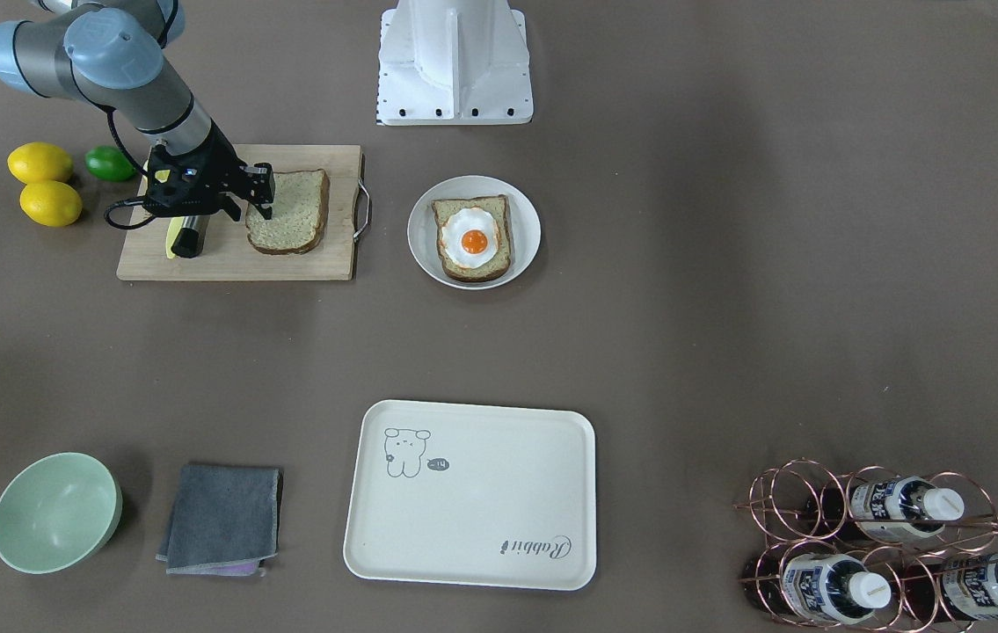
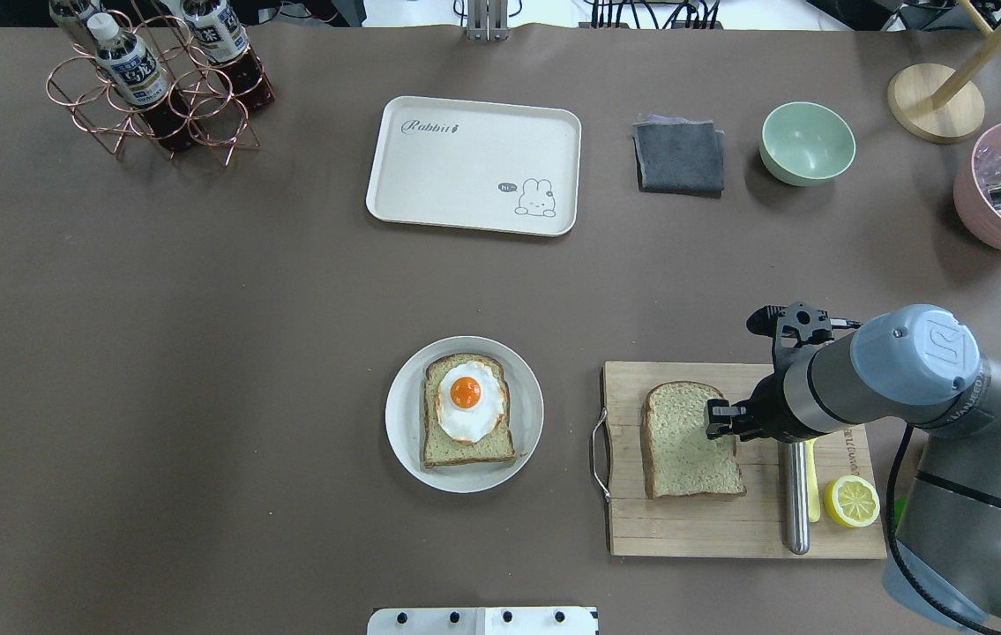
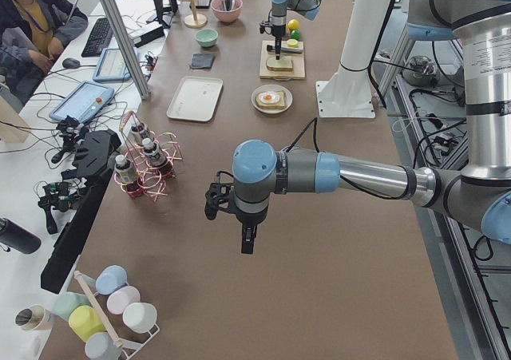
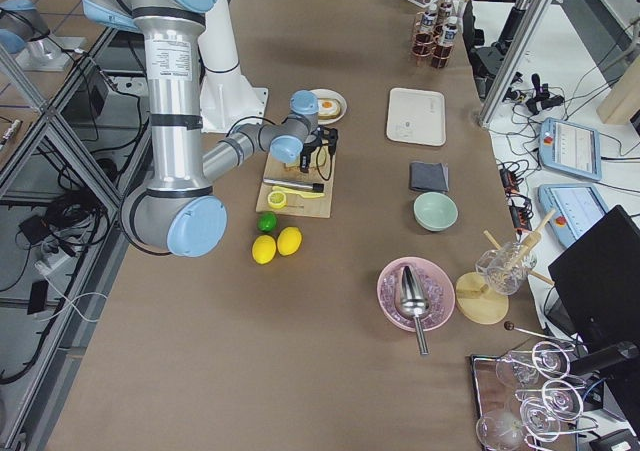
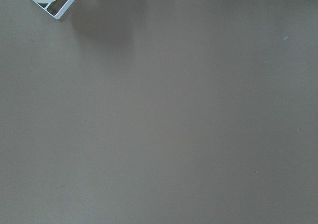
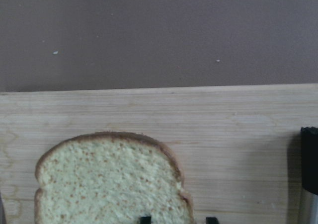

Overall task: Make sandwich and place on tray
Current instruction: 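Grasp the bread slice edge with the right gripper and lift it, then carry the bread slice over the egg toast and lower it on top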

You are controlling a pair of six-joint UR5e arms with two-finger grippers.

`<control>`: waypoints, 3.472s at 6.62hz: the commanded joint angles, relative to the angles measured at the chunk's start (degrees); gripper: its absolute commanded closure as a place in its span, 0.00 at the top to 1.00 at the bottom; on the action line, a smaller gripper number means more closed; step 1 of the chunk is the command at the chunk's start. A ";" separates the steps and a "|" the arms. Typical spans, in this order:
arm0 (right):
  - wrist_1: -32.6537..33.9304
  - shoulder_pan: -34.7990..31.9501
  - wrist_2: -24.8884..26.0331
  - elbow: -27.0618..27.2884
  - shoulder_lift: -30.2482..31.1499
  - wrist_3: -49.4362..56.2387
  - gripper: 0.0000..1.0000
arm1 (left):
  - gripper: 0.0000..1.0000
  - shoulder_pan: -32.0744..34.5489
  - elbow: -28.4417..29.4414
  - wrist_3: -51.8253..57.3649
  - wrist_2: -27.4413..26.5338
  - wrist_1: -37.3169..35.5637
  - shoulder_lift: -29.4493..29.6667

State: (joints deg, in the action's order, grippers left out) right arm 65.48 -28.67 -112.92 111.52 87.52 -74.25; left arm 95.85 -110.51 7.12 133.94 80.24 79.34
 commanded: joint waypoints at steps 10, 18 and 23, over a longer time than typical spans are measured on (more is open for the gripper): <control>-0.09 -9.92 -14.44 2.91 -7.60 -1.42 0.00 | 0.97 0.21 -0.32 -0.09 0.00 0.00 0.03; -2.18 -0.95 -9.96 -11.39 -29.76 -8.89 0.00 | 0.97 0.30 -1.81 0.00 0.18 0.18 -1.99; -7.38 0.80 -9.08 -17.22 -30.30 -8.80 0.00 | 0.97 0.30 -2.08 0.00 0.09 0.18 -1.99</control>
State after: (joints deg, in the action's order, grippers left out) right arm 58.20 -28.21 -122.37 94.55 57.18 -83.13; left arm 96.15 -112.55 7.12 134.04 80.42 77.35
